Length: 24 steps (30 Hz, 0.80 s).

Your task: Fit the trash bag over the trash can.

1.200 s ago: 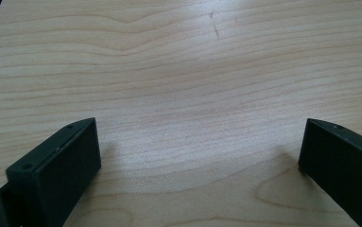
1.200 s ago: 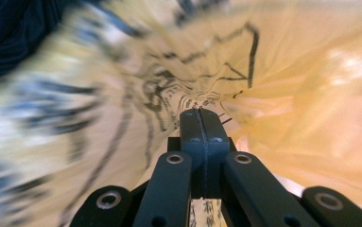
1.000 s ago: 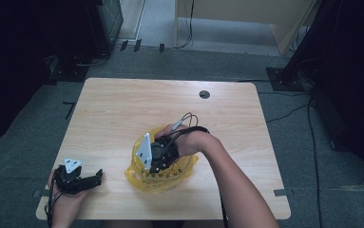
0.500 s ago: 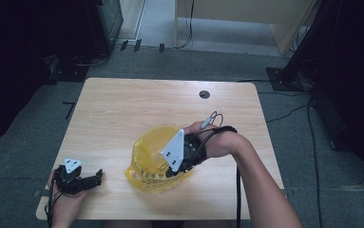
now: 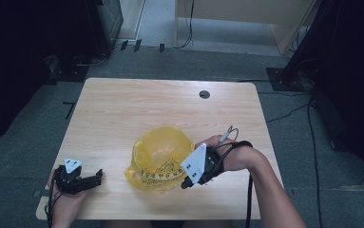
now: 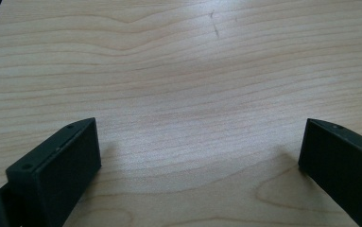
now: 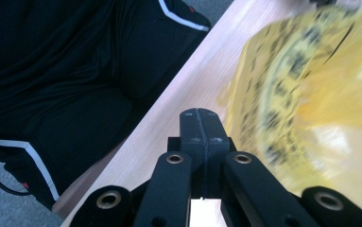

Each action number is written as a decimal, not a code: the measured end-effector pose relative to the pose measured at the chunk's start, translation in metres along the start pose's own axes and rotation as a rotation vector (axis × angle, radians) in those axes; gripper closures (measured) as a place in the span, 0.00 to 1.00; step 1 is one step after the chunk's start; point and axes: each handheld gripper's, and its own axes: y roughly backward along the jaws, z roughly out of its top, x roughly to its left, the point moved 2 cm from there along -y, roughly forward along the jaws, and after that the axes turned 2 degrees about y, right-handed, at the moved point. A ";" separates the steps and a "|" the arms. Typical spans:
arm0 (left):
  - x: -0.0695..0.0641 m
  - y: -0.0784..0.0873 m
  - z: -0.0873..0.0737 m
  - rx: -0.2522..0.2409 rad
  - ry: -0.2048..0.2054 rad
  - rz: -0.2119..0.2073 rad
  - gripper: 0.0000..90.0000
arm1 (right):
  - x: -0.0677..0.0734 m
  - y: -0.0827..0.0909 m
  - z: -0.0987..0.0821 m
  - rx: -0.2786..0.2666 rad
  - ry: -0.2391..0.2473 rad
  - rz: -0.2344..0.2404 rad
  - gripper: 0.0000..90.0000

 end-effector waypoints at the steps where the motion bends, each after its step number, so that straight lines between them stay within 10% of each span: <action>1: 0.000 0.000 0.000 0.000 0.000 0.000 0.00 | 0.002 -0.001 -0.004 -0.003 -0.013 -0.006 1.00; 22: 0.000 0.000 0.000 0.001 0.000 0.000 0.00 | 0.038 -0.034 -0.086 -0.113 -0.239 -0.102 1.00; 24: 0.000 0.000 0.000 0.000 0.000 0.000 0.00 | 0.042 -0.037 -0.093 -0.134 -0.300 -0.145 0.83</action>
